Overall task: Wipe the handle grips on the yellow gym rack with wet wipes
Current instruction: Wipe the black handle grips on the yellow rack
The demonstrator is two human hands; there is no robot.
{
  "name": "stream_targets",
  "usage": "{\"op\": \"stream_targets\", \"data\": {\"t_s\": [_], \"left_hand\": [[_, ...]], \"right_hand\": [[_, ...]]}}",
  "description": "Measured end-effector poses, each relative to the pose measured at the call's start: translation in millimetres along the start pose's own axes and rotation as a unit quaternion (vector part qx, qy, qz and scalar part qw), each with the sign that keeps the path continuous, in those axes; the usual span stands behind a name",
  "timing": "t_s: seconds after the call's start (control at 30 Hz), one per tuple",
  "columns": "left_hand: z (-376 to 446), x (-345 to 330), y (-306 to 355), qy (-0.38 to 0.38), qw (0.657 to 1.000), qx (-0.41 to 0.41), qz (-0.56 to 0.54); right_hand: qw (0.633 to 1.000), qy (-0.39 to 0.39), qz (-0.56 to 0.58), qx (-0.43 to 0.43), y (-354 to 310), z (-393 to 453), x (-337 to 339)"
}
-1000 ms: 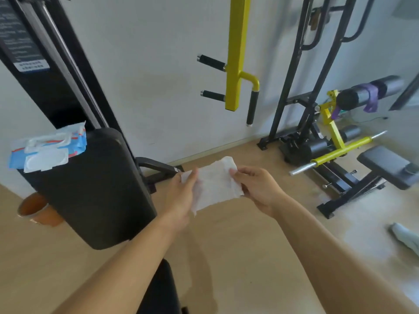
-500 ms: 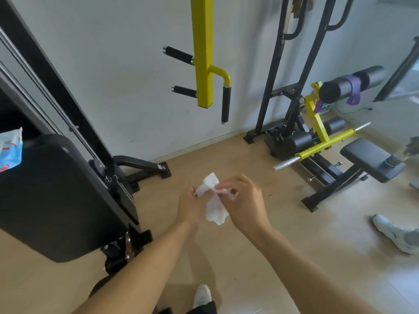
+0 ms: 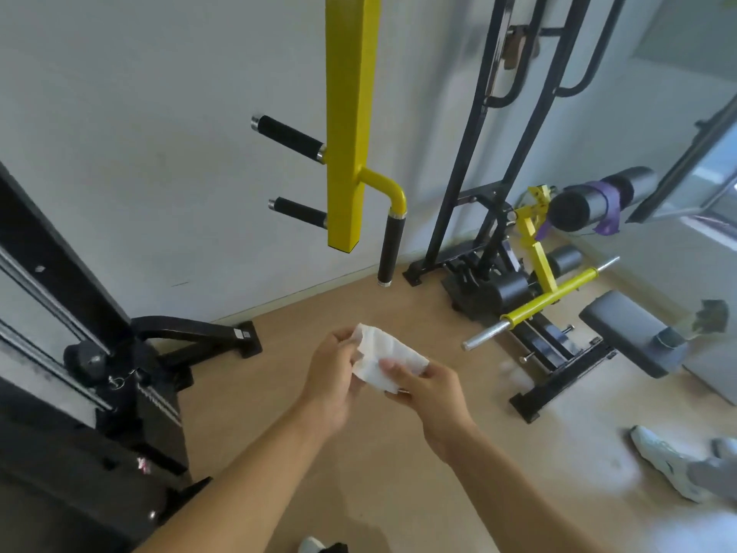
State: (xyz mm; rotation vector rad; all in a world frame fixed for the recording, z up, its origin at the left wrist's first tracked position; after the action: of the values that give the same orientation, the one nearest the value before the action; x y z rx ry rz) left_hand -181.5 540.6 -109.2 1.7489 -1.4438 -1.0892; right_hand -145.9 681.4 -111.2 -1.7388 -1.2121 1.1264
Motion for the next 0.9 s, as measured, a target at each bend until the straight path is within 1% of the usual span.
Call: {"op": "stream_targets", "data": {"t_s": [0.07,0.13,0.2,0.23,0.3,0.33,0.37,0.4,0.43,0.5,0.53,0.57,0.6,0.67,0.7,0.83,0.9], "left_hand": [[18,3,13,0.003,1.0,-0.012,0.006],[39,4,29,0.031,0.999,-0.023,0.013],[55,5,36,0.038,0.998,-0.033,0.024],[62,4,39,0.042,0.998,-0.039,0.039],[72,1,49,0.057,0.994,-0.058,0.074],[76,-3,55,0.063,0.991,-0.074,0.093],[81,-5,59,0.068,0.987,-0.093,0.109],[84,-9,63,0.071,0.983,-0.113,0.124],[88,-13,69,0.077,0.979,-0.133,0.137],[96,-19,80,0.09,0.969,-0.168,0.155],[98,-22,86,0.095,0.966,-0.183,0.156],[101,-25,91,0.097,0.964,-0.195,0.155],[102,-29,95,0.1,0.962,-0.202,0.157],[107,-37,97,0.118,0.957,-0.21,0.163],[110,-42,96,0.131,0.954,-0.214,0.167],[118,-66,88,0.168,0.949,-0.213,0.16],[119,-80,84,0.162,0.952,-0.217,0.143]], "right_hand": [[0.999,0.045,0.016,-0.004,-10,25,-1],[0.996,0.083,0.032,-0.004,-23,49,0],[0.99,0.136,0.046,0.016,-39,73,1],[0.983,0.173,0.053,0.037,-49,86,3],[0.964,0.25,0.024,0.088,-71,111,2],[0.957,0.269,-0.005,0.106,-81,123,-1],[0.956,0.268,-0.028,0.119,-90,135,-6],[0.96,0.24,-0.049,0.132,-95,146,-12],[0.968,0.191,-0.068,0.149,-97,154,-21],[0.976,0.055,-0.088,0.192,-91,160,-34],[0.971,0.011,-0.095,0.22,-86,159,-35],[0.964,-0.004,-0.1,0.245,-80,162,-30],[0.961,0.002,-0.104,0.258,-79,167,-24],[0.962,0.024,-0.119,0.244,-83,183,-14],[0.963,0.018,-0.125,0.237,-87,192,-11],[0.97,-0.071,-0.089,0.213,-102,212,-16],[0.97,-0.085,-0.083,0.212,-105,218,-15]]}}
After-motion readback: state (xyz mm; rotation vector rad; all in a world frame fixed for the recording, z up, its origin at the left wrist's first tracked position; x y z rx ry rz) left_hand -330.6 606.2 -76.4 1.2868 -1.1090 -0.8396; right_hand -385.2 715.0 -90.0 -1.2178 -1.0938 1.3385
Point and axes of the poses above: each hand's wrist, its own z-axis towards the middle knuckle, its own x-axis out of the back of the hand, y = z × x, the point moved 2 cm from there along z, towards the middle knuckle, and after that the axes turned 11 degrees about z, right-handed, at the moved point
